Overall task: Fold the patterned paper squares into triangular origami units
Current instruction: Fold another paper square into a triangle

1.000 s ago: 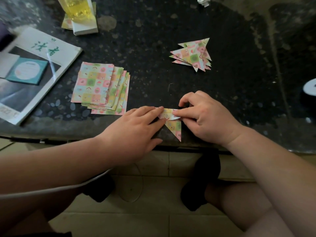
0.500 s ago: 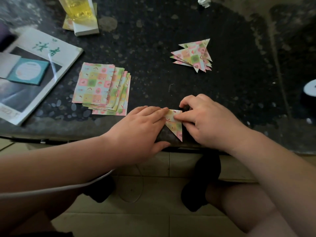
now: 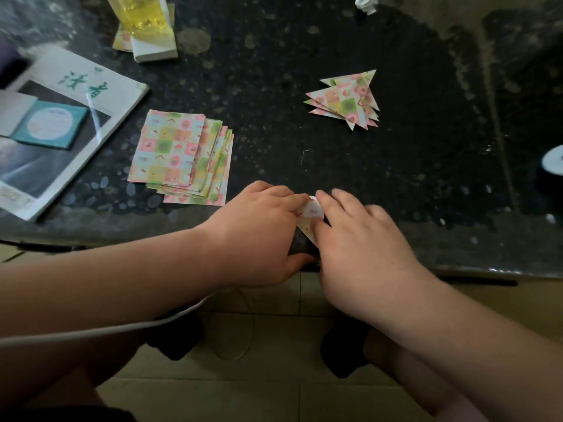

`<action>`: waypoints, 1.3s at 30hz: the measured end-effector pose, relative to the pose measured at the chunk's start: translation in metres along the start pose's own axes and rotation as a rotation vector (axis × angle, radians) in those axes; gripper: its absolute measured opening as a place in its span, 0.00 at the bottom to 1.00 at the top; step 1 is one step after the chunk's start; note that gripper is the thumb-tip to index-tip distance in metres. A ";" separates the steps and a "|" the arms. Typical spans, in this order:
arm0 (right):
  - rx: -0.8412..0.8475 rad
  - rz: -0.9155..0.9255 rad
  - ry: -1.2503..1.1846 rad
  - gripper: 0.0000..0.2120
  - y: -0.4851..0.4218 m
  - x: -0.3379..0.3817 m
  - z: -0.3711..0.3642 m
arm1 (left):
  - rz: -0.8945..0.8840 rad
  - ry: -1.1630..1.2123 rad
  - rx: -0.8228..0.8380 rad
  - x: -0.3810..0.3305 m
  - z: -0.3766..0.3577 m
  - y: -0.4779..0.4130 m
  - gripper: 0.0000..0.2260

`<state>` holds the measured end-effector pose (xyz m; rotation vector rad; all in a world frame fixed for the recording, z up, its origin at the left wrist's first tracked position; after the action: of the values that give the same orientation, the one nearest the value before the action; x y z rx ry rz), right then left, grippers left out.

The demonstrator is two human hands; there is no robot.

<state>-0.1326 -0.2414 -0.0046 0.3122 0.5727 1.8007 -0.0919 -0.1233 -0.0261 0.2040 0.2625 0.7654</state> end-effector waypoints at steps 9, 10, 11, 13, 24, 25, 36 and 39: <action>-0.019 0.062 -0.023 0.36 -0.020 0.007 0.002 | -0.019 -0.120 0.092 -0.006 0.005 -0.002 0.36; -0.006 0.056 -0.007 0.37 -0.021 0.008 0.001 | -0.012 -0.128 0.109 -0.008 0.005 -0.002 0.37; 0.010 0.049 0.016 0.39 -0.022 0.010 0.000 | -0.004 -0.134 0.131 -0.010 0.005 -0.003 0.38; 0.044 0.029 0.065 0.42 -0.019 0.013 -0.001 | 0.021 -0.143 0.180 -0.013 0.005 -0.002 0.39; 0.144 -0.066 0.072 0.41 -0.008 0.002 0.013 | 0.141 -0.100 0.312 -0.014 0.004 0.005 0.43; 0.166 -0.068 0.021 0.40 -0.007 -0.004 0.017 | 0.146 -0.100 0.308 -0.013 0.003 0.008 0.44; -0.058 -0.130 -0.745 0.16 -0.058 -0.056 0.034 | 0.341 0.332 0.020 0.028 0.010 -0.001 0.14; 0.043 -0.108 -0.648 0.20 -0.068 -0.045 0.027 | 0.448 0.440 -0.071 0.038 0.011 -0.011 0.06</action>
<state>-0.0499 -0.2638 -0.0146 0.8375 0.1620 1.4695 -0.0552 -0.1052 -0.0247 0.0214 0.6181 1.2625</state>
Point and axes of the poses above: each hand's wrist, its own y-axis away from the middle knuckle, its own z-axis out of the back of the hand, x = y × z, the point moved 4 cm from there along -y, towards the middle knuckle, and after that the axes turned 5 degrees about x, right-handed, at the moved point
